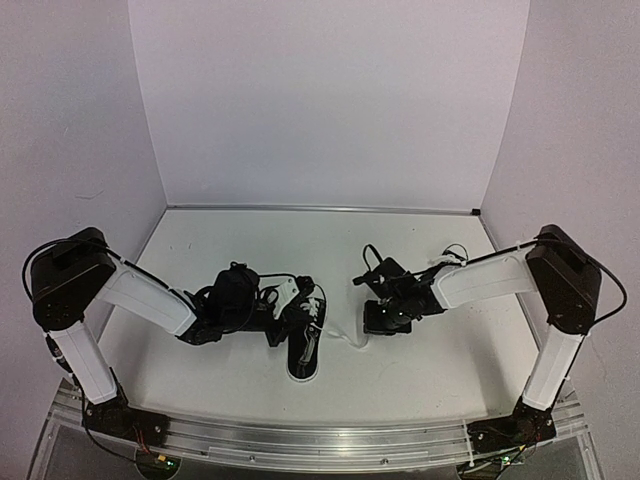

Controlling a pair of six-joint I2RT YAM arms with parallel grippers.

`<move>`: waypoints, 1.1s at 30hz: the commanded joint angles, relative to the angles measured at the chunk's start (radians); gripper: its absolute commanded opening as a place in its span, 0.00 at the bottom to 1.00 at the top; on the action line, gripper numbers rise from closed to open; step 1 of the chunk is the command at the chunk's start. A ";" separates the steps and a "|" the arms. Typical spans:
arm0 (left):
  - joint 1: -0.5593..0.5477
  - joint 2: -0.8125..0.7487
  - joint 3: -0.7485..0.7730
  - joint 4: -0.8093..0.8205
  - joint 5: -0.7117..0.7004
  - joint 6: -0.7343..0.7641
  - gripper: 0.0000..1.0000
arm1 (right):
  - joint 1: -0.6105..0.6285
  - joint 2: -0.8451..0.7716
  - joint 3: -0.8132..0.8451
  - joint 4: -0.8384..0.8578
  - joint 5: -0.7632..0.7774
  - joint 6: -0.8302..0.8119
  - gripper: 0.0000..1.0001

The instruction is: Tie the shoes

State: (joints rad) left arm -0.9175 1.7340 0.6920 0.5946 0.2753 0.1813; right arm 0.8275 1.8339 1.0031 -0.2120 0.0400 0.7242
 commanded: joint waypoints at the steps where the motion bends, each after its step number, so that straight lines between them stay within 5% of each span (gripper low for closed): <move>1: -0.009 0.001 -0.003 0.080 0.011 0.049 0.00 | -0.044 -0.153 0.097 -0.037 0.056 -0.111 0.00; 8: -0.009 0.031 -0.070 0.272 0.033 0.091 0.00 | -0.047 -0.141 0.342 -0.008 -0.077 -0.261 0.00; 16: -0.009 0.099 -0.136 0.448 0.018 0.127 0.00 | -0.021 0.015 0.509 0.110 -0.325 -0.248 0.00; 30: -0.027 0.108 -0.166 0.495 -0.030 0.175 0.00 | 0.081 0.292 0.782 0.143 -0.536 -0.158 0.00; 32: -0.028 0.114 -0.166 0.501 -0.031 0.169 0.00 | 0.081 0.312 0.795 0.135 -0.564 -0.147 0.11; 33: -0.029 0.116 -0.166 0.504 -0.032 0.168 0.00 | 0.079 0.316 0.795 0.125 -0.568 -0.145 0.25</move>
State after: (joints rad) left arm -0.9343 1.8397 0.5339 1.0388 0.2388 0.3436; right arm 0.9140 2.1186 1.7430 -0.1057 -0.4512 0.5538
